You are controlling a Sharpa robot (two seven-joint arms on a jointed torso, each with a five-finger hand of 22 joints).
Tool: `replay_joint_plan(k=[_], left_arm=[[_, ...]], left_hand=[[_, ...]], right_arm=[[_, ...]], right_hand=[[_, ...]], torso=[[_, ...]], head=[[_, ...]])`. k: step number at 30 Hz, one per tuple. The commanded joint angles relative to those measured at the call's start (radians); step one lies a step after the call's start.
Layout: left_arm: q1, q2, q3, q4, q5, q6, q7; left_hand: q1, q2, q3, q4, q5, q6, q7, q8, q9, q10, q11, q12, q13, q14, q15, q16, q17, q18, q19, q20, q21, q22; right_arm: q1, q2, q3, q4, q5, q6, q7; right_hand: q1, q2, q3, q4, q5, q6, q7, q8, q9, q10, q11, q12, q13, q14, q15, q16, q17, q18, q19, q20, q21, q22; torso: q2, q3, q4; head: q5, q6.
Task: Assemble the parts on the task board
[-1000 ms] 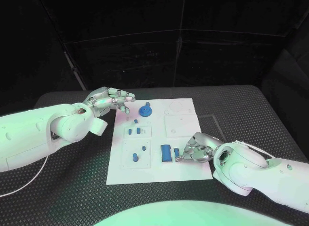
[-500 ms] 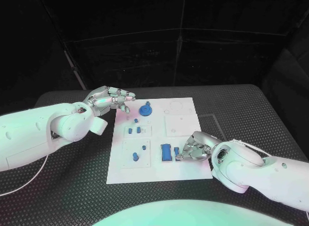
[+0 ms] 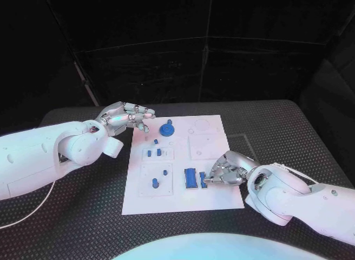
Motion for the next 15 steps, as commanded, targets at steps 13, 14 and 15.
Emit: replay_joint_plan(k=[13, 14, 15], left_arm=[[-0.002, 0.003, 0.000, -0.011, 0.005, -0.032, 0.073], [-0.003, 0.004, 0.000, -0.013, 0.009, -0.039, 0.082], [-0.003, 0.005, -0.001, -0.016, 0.016, -0.047, 0.093]], left_hand=[[-0.005, 0.008, -0.009, 0.000, -0.002, -0.003, -0.005, -0.004, 0.000, 0.008, -0.002, 0.012, 0.001, -0.011, -0.001, 0.005, -0.006, 0.013, -0.005, 0.001, -0.007, -0.003], [-0.006, 0.008, -0.010, 0.001, -0.002, -0.002, -0.005, -0.004, 0.000, 0.012, -0.002, 0.014, 0.001, -0.014, -0.001, 0.003, -0.009, 0.013, -0.007, 0.001, -0.009, -0.005], [-0.007, 0.008, -0.010, 0.001, -0.002, -0.002, -0.005, -0.004, 0.000, 0.016, -0.003, 0.016, 0.000, -0.019, -0.001, -0.002, -0.013, 0.013, -0.011, 0.001, -0.013, -0.007]], right_arm=[[0.057, -0.022, 0.002, -0.144, 0.742, -0.193, 0.701], [0.066, -0.017, 0.002, -0.158, 0.774, -0.183, 0.723], [0.074, -0.010, 0.002, -0.174, 0.806, -0.172, 0.744]], right_hand=[[0.120, 0.057, 0.010, -0.054, 0.029, -0.114, 0.063, -0.101, -0.033, -0.319, 0.053, -0.568, -0.489, -0.075, 0.054, -0.423, -0.366, 0.109, -0.325, 0.046, -0.400, -0.579], [0.134, 0.065, 0.012, -0.058, 0.019, -0.113, 0.066, -0.107, -0.036, -0.345, 0.058, -0.610, -0.523, -0.120, 0.057, -0.547, -0.486, 0.114, -0.355, 0.051, -0.456, -0.633], [0.146, 0.071, 0.014, -0.060, 0.010, -0.113, 0.069, -0.113, -0.039, -0.364, 0.064, -0.647, -0.555, -0.163, 0.062, -0.665, -0.594, 0.114, -0.366, 0.055, -0.491, -0.654]], torso=[[-0.021, -0.0051, 0.0001], [-0.020, -0.0064, 0.0022], [-0.020, -0.0081, 0.0037]], head=[[0.000, 0.011], [-0.002, 0.015], [-0.006, 0.019]])
